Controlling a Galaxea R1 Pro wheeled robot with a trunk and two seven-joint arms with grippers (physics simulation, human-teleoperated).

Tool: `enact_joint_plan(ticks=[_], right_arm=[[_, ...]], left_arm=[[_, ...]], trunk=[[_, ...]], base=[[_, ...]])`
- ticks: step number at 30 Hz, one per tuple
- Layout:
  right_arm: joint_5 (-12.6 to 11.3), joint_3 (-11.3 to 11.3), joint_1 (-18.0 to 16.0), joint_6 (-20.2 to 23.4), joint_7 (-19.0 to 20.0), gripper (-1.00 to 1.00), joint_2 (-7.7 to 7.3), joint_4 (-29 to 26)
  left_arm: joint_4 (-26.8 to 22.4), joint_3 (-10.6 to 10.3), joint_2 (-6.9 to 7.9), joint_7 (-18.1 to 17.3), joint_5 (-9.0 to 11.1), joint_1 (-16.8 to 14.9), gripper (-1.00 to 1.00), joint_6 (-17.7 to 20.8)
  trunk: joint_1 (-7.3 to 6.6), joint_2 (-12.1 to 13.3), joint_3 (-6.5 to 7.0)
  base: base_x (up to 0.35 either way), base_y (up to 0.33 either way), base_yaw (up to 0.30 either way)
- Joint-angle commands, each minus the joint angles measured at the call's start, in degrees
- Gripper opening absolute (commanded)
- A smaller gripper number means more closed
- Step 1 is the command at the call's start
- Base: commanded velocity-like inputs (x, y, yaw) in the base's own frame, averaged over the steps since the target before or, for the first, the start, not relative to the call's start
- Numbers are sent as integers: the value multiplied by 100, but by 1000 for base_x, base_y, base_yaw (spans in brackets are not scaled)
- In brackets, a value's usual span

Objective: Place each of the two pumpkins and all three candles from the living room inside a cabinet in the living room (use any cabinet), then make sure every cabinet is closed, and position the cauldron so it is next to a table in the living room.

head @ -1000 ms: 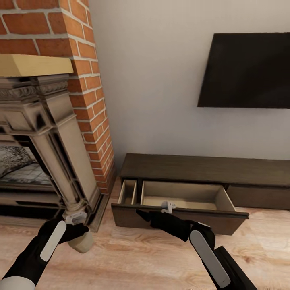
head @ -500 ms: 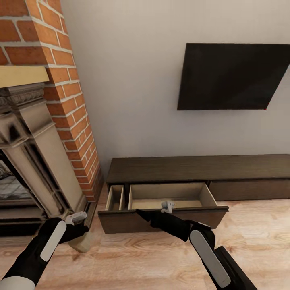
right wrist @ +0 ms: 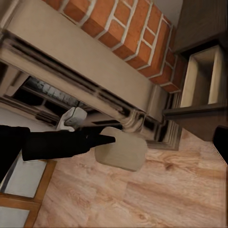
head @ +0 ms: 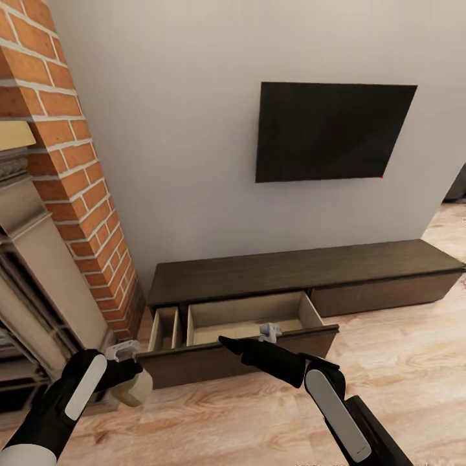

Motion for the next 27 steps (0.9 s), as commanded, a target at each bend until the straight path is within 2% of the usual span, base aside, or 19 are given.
enact_joint_plan(ticks=[1,19,27], right_arm=[[1,4,-6,15,10,100,-3,0],[-2,-2,-6,15,11,100,8,79],[-38,-4,-6,6,10,100,3,79]], left_arm=[[-8,-2,3,55,61,-2,-100,18],[-6,-3,3,55,61,-3,-100,21],[0,-8,0,55,69,-1,-100,20]], trunk=[[-23,38,19],[-418,760,442],[-594,1081,593]], base=[[0,0,-251],[0,0,-250],[0,0,-50]])
